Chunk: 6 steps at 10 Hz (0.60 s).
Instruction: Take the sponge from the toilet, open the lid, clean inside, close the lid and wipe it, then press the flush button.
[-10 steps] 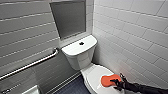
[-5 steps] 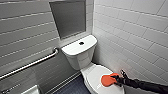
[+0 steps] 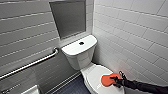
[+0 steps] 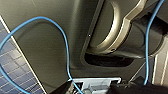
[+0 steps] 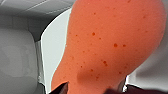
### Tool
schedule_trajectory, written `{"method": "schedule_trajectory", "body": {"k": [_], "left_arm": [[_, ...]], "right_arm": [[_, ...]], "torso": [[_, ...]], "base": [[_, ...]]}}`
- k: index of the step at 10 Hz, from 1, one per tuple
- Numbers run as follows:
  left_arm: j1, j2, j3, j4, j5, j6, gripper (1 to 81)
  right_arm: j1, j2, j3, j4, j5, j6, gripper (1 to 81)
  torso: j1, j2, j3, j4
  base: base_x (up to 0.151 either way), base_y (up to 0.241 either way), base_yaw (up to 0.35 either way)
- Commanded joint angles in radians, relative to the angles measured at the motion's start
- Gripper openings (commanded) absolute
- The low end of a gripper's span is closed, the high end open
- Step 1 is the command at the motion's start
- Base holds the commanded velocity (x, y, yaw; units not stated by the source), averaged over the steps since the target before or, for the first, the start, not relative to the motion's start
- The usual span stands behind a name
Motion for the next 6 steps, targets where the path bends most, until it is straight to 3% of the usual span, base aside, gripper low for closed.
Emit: {"method": "schedule_trajectory", "body": {"k": [1, 4, 5, 6], "left_arm": [[0.032, -0.011, 0.013, -0.009, 0.088, -0.002, 81.1], [0.032, -0.014, 0.013, -0.009, 0.090, -0.003, 81.1], [0.032, -0.012, 0.013, -0.008, 0.091, -0.002, 81.1], [0.032, -0.012, 0.013, -0.008, 0.091, -0.002, 81.1]], "right_arm": [[0.128, 0.002, -0.039, 0.020, -0.007, 0.001, 81.1], [0.146, 0.031, -0.082, 0.014, -0.007, -0.006, 81.1], [0.148, 0.044, -0.102, 0.014, -0.007, -0.012, 81.1], [0.149, 0.053, -0.115, 0.011, -0.007, -0.015, 81.1]], "torso": [[0.000, 0.000, 0.000, 0.000], [0.000, 0.000, 0.000, 0.000], [0.064, -0.100, 0.000, 0.000], [0.065, -0.101, 0.000, 0.000]], "base": [[0.000, 0.000, 0.000], [0.000, 0.000, 0.000], [0.000, 0.000, 0.000], [0.000, 0.000, 0.000]]}}
